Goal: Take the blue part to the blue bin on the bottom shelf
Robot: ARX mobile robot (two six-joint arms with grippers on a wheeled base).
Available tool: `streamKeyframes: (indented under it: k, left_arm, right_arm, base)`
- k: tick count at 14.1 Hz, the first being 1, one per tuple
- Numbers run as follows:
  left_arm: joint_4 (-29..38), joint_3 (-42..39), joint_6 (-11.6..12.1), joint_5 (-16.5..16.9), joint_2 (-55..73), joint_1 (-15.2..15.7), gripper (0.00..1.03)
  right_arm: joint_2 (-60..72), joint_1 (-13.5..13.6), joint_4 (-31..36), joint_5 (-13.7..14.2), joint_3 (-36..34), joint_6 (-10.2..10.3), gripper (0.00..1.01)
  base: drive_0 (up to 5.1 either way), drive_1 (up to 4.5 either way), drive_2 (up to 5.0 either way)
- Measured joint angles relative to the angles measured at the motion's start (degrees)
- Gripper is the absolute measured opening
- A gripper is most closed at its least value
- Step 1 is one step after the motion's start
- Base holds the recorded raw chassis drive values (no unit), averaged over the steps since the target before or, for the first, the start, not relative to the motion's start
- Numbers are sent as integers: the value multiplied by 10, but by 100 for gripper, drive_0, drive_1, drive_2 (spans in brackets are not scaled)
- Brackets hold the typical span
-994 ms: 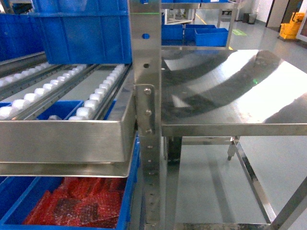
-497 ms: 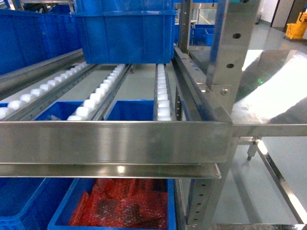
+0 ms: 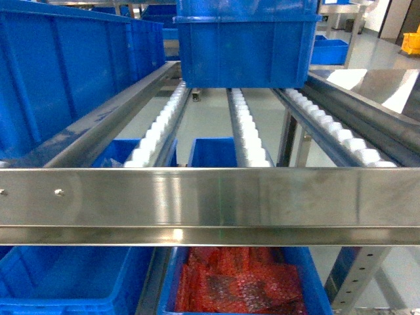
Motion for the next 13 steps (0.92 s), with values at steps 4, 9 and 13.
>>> streamKeyframes:
  k: [4, 9, 13]
  left_arm:
    - [-1, 0, 0, 0, 0, 0, 43]
    - [0, 0, 0, -6, -2, 0, 43]
    - [0, 0, 0, -2, -2, 0, 43]
  right_arm:
    - [0, 0, -2, 0, 0, 0, 98]
    - [0, 0, 0, -3, 0, 0, 98]
    - [0, 0, -2, -1, 0, 0, 98]
  base:
    - [-497, 248, 248]
    - [-198, 100, 100]
    - [0, 0, 0]
